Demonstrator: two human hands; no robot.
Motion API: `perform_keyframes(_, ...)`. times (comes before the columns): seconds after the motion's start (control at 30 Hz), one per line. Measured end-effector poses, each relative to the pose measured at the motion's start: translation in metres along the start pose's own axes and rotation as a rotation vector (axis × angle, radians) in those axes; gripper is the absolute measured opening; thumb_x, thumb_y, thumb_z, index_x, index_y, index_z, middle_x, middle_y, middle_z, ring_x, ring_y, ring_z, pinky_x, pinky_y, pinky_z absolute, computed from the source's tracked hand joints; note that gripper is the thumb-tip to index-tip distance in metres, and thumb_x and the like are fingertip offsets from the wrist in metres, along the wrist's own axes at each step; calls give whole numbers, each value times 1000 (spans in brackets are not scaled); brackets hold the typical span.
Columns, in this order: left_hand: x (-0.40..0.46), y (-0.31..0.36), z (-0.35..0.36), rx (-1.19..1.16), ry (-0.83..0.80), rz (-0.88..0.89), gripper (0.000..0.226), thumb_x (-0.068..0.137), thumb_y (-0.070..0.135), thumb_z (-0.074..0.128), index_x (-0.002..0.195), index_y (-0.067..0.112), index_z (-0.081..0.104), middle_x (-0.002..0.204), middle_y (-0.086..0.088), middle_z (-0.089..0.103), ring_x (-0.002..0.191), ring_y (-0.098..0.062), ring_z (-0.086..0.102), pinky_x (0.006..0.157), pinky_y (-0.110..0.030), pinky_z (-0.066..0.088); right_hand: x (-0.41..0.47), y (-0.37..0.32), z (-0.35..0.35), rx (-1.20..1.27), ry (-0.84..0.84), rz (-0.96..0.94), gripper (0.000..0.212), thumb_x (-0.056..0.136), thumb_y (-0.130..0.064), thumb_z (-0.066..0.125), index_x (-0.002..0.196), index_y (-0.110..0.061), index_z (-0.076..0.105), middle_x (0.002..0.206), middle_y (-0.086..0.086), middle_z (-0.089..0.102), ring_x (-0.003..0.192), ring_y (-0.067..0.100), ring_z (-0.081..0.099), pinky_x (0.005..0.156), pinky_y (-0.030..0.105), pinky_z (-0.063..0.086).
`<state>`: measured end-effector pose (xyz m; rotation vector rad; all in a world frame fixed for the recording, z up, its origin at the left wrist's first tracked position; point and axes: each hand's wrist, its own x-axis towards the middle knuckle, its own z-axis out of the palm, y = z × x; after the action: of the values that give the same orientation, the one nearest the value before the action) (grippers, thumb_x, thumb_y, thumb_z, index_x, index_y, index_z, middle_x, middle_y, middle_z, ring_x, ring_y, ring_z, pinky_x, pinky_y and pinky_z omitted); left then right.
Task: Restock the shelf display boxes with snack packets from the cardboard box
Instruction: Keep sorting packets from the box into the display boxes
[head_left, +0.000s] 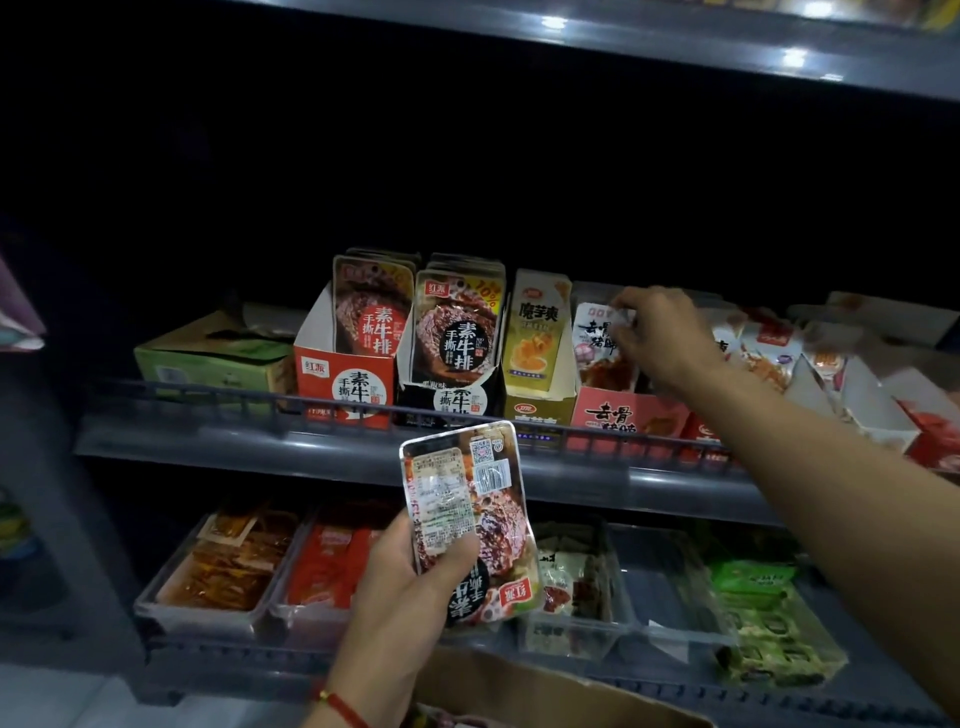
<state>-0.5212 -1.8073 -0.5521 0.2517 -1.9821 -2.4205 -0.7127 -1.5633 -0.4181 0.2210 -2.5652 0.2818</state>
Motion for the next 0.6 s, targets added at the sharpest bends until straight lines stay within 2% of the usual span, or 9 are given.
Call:
perform_keyframes(0.07,1,1,-2,13,-1,4,27,89,22,73,114,31,68,109,11,77,111,-15,70,106,-51,49,-2,0,2,-55,36,-25,37,95,-22,69,129,-11,63,121,18,62,115,36,54,92,42,47)
perform_keyframes(0.17,1,1,-3,23,-10,6,30,86,26,74,115,32,68,110,13,77,112,-14,69,107,-51,48,-10,3,6,-1,57,0,44,97,-20,66,138,-11,53,134,16,50,125,33,44,105,44,42)
perform_keyframes(0.3,0,2,-1,24,-15,-1,43,74,39,74,116,36,67,115,14,75,117,-15,66,110,-54,45,-11,4,9,106,-69,81,61,97,-18,67,151,-14,37,144,15,41,137,34,40,117,49,36)
perform_keyframes(0.4,-3,3,1,26,-4,-7,50,73,42,74,122,37,63,124,15,70,121,-13,62,113,-55,42,-8,4,11,144,-138,144,69,94,-22,72,151,-14,35,144,16,40,137,36,40,118,49,34)
perform_keyframes(0.5,-2,1,0,23,8,4,55,73,43,74,125,35,62,126,13,70,123,-15,62,112,-57,42,-6,2,15,167,-176,191,67,92,-27,74,147,-16,37,144,17,39,135,39,42,119,52,35)
perform_keyframes(0.6,1,-1,-2,19,19,6,58,71,44,75,127,34,61,127,11,70,123,-17,62,111,-58,43,-4,-1,21,172,-171,193,63,95,-23,71,146,-15,36,145,17,35,137,41,40,119,54,34)
